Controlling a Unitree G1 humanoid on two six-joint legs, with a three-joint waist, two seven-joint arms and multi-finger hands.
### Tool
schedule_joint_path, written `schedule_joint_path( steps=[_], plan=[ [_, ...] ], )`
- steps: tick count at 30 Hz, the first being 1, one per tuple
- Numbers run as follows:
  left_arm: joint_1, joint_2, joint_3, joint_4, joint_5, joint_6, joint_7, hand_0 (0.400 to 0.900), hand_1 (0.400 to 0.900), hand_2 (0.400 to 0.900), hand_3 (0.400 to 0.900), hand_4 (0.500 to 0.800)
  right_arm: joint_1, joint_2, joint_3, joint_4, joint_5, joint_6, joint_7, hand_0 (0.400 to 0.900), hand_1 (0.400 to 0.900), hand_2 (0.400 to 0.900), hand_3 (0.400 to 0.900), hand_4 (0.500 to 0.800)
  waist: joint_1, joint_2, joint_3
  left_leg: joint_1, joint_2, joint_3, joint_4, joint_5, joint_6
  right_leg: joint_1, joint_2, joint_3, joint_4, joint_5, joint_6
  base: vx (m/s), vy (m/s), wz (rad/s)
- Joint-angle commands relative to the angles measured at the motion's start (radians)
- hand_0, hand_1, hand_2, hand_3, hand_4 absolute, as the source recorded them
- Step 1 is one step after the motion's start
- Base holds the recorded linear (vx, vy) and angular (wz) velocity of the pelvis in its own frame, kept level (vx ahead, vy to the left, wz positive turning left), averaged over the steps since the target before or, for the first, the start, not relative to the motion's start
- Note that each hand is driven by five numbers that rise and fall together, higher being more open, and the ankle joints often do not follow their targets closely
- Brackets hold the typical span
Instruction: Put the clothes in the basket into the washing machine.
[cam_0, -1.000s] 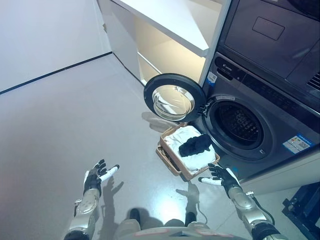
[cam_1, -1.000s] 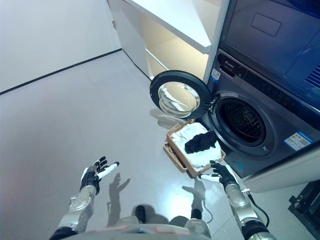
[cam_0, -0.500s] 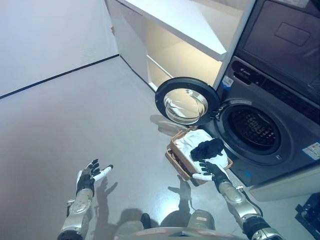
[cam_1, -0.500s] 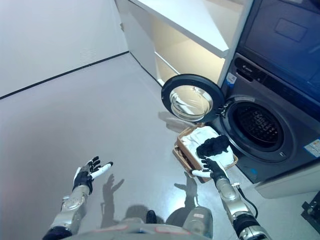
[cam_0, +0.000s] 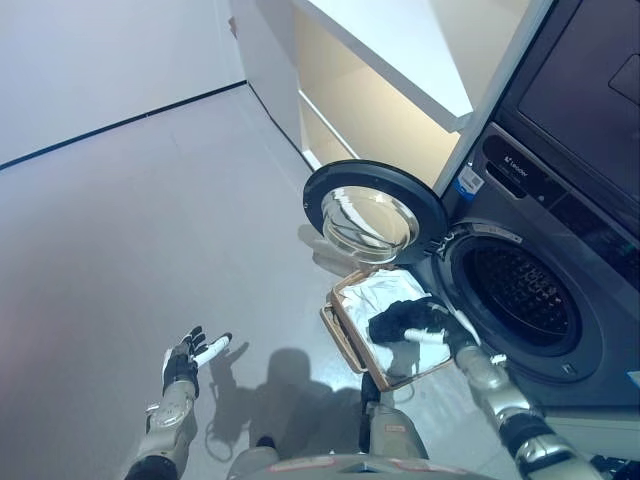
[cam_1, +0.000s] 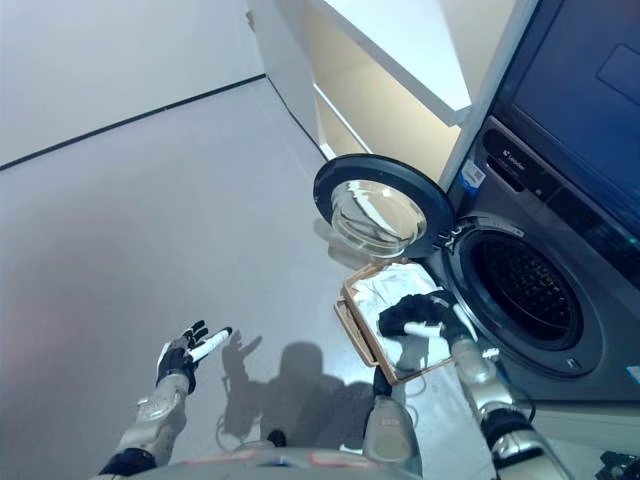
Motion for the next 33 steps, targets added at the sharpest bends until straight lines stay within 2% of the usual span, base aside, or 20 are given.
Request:
schedule_joint_path(
  steps=[1, 3, 6, 7, 10, 11, 13, 14, 16, 18, 21, 22, 24, 25, 26, 27, 29, 31, 33],
  plan=[
    [-0.090, 0.087, -0.004, -0.039, -0.048, -0.106, 0.046, 0.900, 0.900, 0.900, 0.900, 0.800, -0.094, -0.026, 0.010, 0.045, -0.028, -0.059, -0.064, 0.900, 0.900, 0.900, 0.900, 0.800, 0.008, -0.036, -0.036, 0.051, -0.009, 0.008, 0.029, -0.077, 0.005, -0.068, -0.099, 0.059, 0.065, 0.037, 0.123, 0.11, -0.153, 0.21],
    [-0.116, 0.083, -0.032, -0.046, -0.048, -0.111, 0.044, 0.900, 0.900, 0.900, 0.900, 0.800, -0.130, -0.067, 0.049, 0.071, -0.092, -0.057, -0.065, 0.900, 0.900, 0.900, 0.900, 0.800, 0.005, -0.021, -0.033, 0.045, 0.004, 0.014, 0.024, -0.064, -0.002, -0.085, -0.093, 0.053, 0.075, 0.026, 0.120, 0.10, -0.132, 0.02],
    [-0.135, 0.092, -0.041, -0.041, -0.057, -0.114, 0.037, 0.900, 0.900, 0.900, 0.900, 0.800, -0.174, -0.096, 0.099, 0.110, -0.166, -0.055, -0.072, 0.900, 0.900, 0.900, 0.900, 0.800, 0.001, 0.004, -0.017, 0.029, 0.014, 0.017, 0.054, -0.026, -0.010, -0.121, -0.070, 0.077, 0.127, -0.010, 0.100, 0.08, -0.128, -0.20],
    [-0.142, 0.093, -0.039, -0.027, -0.069, -0.114, 0.038, 0.900, 0.900, 0.900, 0.900, 0.800, -0.183, -0.096, 0.110, 0.128, -0.171, -0.054, -0.070, 0.900, 0.900, 0.900, 0.900, 0.800, 0.001, 0.009, -0.015, 0.022, 0.020, 0.016, 0.081, 0.001, -0.016, -0.121, -0.056, 0.083, 0.137, -0.027, 0.088, 0.11, -0.191, -0.39],
    [-0.174, 0.088, -0.039, 0.045, -0.120, -0.110, 0.036, 0.900, 0.900, 0.900, 0.900, 0.800, -0.209, -0.066, 0.154, 0.201, -0.176, -0.052, -0.068, 0.900, 0.900, 0.900, 0.900, 0.800, 0.006, 0.008, -0.007, -0.046, 0.044, -0.007, 0.281, 0.153, -0.012, -0.076, 0.009, 0.102, 0.150, -0.087, 0.030, 0.14, -0.288, -0.35],
    [-0.178, 0.090, -0.041, 0.048, -0.124, -0.110, 0.036, 0.900, 0.900, 0.900, 0.900, 0.800, -0.210, -0.061, 0.168, 0.212, -0.184, -0.050, -0.067, 0.900, 0.900, 0.900, 0.900, 0.800, 0.015, -0.001, 0.004, -0.095, 0.036, -0.038, 0.386, 0.194, 0.003, -0.049, 0.030, 0.115, 0.150, -0.106, 0.007, 0.14, -0.340, -0.38],
    [-0.195, 0.083, -0.053, 0.053, -0.121, -0.113, 0.036, 0.900, 0.900, 0.900, 0.900, 0.800, -0.229, -0.056, 0.183, 0.238, -0.187, -0.052, -0.072, 0.900, 0.900, 0.900, 0.900, 0.800, 0.040, -0.023, 0.040, -0.200, -0.044, -0.112, 0.554, 0.207, 0.023, -0.016, 0.040, 0.139, 0.152, -0.113, -0.017, 0.09, -0.264, -0.35],
    [-0.200, 0.075, -0.054, 0.059, -0.130, -0.114, 0.036, 0.900, 0.900, 0.900, 0.900, 0.800, -0.234, -0.053, 0.192, 0.251, -0.193, -0.051, -0.073, 0.900, 0.900, 0.900, 0.900, 0.800, 0.044, -0.028, 0.048, -0.221, -0.054, -0.124, 0.571, 0.214, 0.032, 0.002, 0.048, 0.145, 0.145, -0.119, -0.021, 0.12, -0.199, -0.30],
    [-0.211, 0.065, -0.057, 0.088, -0.152, -0.113, 0.034, 0.900, 0.900, 0.900, 0.900, 0.800, -0.251, -0.047, 0.200, 0.288, -0.194, -0.048, -0.078, 0.900, 0.900, 0.900, 0.900, 0.800, 0.053, -0.041, 0.057, -0.296, -0.031, -0.143, 0.509, 0.220, 0.045, 0.024, 0.051, 0.176, 0.145, -0.134, -0.021, 0.17, -0.105, -0.42],
    [-0.212, 0.063, -0.067, 0.089, -0.160, -0.119, 0.035, 0.900, 0.900, 0.900, 0.900, 0.800, -0.277, -0.048, 0.213, 0.329, -0.201, -0.048, -0.087, 0.900, 0.900, 0.900, 0.900, 0.800, 0.074, -0.038, 0.076, -0.327, -0.006, -0.181, 0.415, 0.243, 0.043, 0.035, 0.059, 0.217, 0.163, -0.151, -0.020, 0.18, 0.037, -0.64],
    [-0.191, 0.058, -0.055, 0.089, -0.191, -0.134, 0.038, 0.900, 0.900, 0.900, 0.900, 0.800, -0.335, -0.055, 0.250, 0.381, -0.243, -0.050, -0.093, 0.900, 0.900, 0.900, 0.900, 0.800, 0.111, 0.009, 0.091, -0.313, 0.002, -0.291, 0.166, 0.284, 0.020, 0.034, 0.096, 0.298, 0.205, -0.193, -0.005, 0.21, 0.181, -1.00],
    [-0.183, 0.055, -0.052, 0.090, -0.197, -0.140, 0.036, 0.900, 0.900, 0.900, 0.900, 0.800, -0.356, -0.061, 0.257, 0.404, -0.259, -0.048, -0.095, 0.900, 0.900, 0.900, 0.900, 0.800, 0.120, 0.025, 0.092, -0.313, 0.008, -0.305, 0.108, 0.287, 0.010, 0.040, 0.101, 0.321, 0.211, -0.202, 0.002, 0.21, 0.238, -1.04],
    [-0.163, 0.049, -0.048, 0.090, -0.205, -0.150, 0.033, 0.900, 0.900, 0.900, 0.900, 0.800, -0.389, -0.062, 0.275, 0.428, -0.299, -0.049, -0.103, 0.900, 0.900, 0.900, 0.900, 0.800, 0.135, 0.058, 0.096, -0.326, 0.024, -0.276, 0.035, 0.295, -0.015, 0.036, 0.097, 0.352, 0.233, -0.222, 0.019, 0.16, 0.292, -1.03],
    [-0.153, 0.049, -0.049, 0.077, -0.198, -0.155, 0.040, 0.900, 0.900, 0.900, 0.900, 0.800, -0.403, -0.068, 0.282, 0.433, -0.321, -0.048, -0.107, 0.900, 0.900, 0.900, 0.900, 0.800, 0.145, 0.079, 0.101, -0.344, 0.023, -0.250, 0.030, 0.298, -0.021, 0.030, 0.086, 0.368, 0.247, -0.228, 0.030, 0.12, 0.383, -1.19],
    [-0.153, 0.050, -0.051, 0.063, -0.201, -0.158, 0.036, 0.900, 0.900, 0.900, 0.900, 0.800, -0.426, -0.076, 0.299, 0.430, -0.352, -0.050, -0.102, 0.900, 0.900, 0.900, 0.900, 0.800, 0.154, 0.104, 0.108, -0.349, 0.023, -0.210, 0.053, 0.273, -0.023, 0.006, 0.071, 0.380, 0.287, -0.249, 0.041, 0.07, 0.370, -0.96],
    [-0.146, 0.054, -0.055, 0.044, -0.195, -0.164, 0.032, 0.900, 0.900, 0.900, 0.900, 0.800, -0.437, -0.088, 0.318, 0.426, -0.388, -0.052, -0.096, 0.900, 0.900, 0.900, 0.900, 0.800, 0.156, 0.116, 0.114, -0.356, 0.015, -0.158, 0.097, 0.220, -0.019, -0.001, 0.044, 0.385, 0.297, -0.257, 0.051, 0.03, 0.403, -0.98],
    [-0.151, 0.060, -0.072, 0.019, -0.184, -0.173, 0.014, 0.900, 0.900, 0.900, 0.900, 0.800, -0.496, -0.107, 0.380, 0.425, -0.467, -0.051, -0.090, 0.900, 0.900, 0.900, 0.900, 0.800, 0.172, 0.137, 0.139, -0.380, -0.034, -0.126, 0.175, 0.149, -0.009, -0.025, -0.022, 0.415, 0.290, -0.230, 0.079, 0.02, 0.389, -0.84],
    [-0.164, 0.066, -0.074, -0.015, -0.184, -0.182, 0.015, 0.900, 0.900, 0.900, 0.900, 0.800, -0.521, -0.118, 0.399, 0.422, -0.499, -0.048, -0.099, 0.900, 0.900, 0.900, 0.900, 0.800, 0.184, 0.151, 0.159, -0.412, -0.056, -0.092, 0.207, 0.131, -0.003, -0.047, -0.054, 0.420, 0.261, -0.197, 0.096, -0.03, 0.264, -0.59],
    [-0.177, 0.073, -0.079, -0.087, -0.188, -0.200, 0.022, 0.900, 0.900, 0.900, 0.900, 0.800, -0.559, -0.144, 0.445, 0.414, -0.561, -0.049, -0.118, 0.900, 0.900, 0.900, 0.900, 0.800, 0.193, 0.163, 0.193, -0.465, -0.063, -0.058, 0.232, 0.124, -0.001, -0.086, -0.082, 0.407, 0.229, -0.159, 0.108, -0.11, 0.152, -0.38]
  ],
)
